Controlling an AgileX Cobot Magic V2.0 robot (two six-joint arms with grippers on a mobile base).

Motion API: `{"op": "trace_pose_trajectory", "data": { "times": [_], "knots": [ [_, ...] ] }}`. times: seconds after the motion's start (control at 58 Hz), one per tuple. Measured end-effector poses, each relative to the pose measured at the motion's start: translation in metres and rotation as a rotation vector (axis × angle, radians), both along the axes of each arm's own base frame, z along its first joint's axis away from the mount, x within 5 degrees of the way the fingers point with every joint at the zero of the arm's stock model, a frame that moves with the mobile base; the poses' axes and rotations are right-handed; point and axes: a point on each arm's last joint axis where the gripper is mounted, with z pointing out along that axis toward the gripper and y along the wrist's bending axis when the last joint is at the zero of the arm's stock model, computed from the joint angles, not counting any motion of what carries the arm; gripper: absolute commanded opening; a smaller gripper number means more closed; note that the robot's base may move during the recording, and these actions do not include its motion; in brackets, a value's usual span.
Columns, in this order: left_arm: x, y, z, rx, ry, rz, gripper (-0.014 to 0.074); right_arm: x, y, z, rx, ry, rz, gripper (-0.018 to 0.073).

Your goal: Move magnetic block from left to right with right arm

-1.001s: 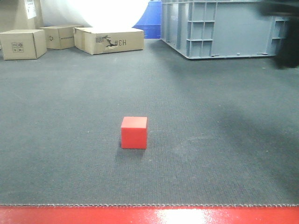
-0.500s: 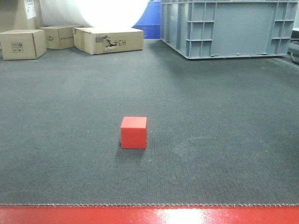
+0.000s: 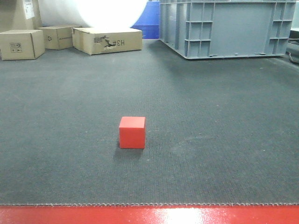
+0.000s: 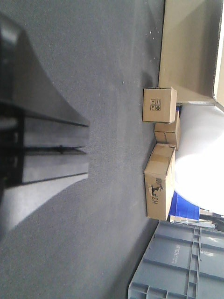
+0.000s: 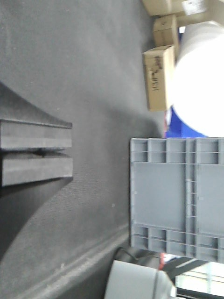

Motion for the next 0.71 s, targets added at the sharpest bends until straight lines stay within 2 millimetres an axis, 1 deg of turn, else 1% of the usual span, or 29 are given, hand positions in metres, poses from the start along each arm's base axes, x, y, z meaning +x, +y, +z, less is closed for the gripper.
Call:
{"op": "trace_pose_trajectory", "data": {
  "times": [0.311, 0.397, 0.518, 0.621, 0.707],
  "knots": [
    [0.000, 0.000, 0.000, 0.000, 0.000, 0.000, -0.0126, 0.001, 0.000, -0.003, -0.001, 0.007, -0.001, 0.0046],
    [0.000, 0.000, 0.000, 0.000, 0.000, 0.000, -0.0126, 0.003, -0.002, -0.005, -0.028, -0.030, -0.029, 0.0046],
    [0.000, 0.000, 0.000, 0.000, 0.000, 0.000, -0.0126, 0.006, -0.004, -0.020, -0.018, -0.048, -0.060, 0.0046],
    [0.000, 0.000, 0.000, 0.000, 0.000, 0.000, -0.0126, 0.008, -0.004, -0.040, -0.007, -0.006, -0.066, 0.0046],
    [0.000, 0.000, 0.000, 0.000, 0.000, 0.000, -0.0126, 0.010, -0.004, -0.053, -0.007, 0.025, -0.067, 0.0046]
  ]
}}
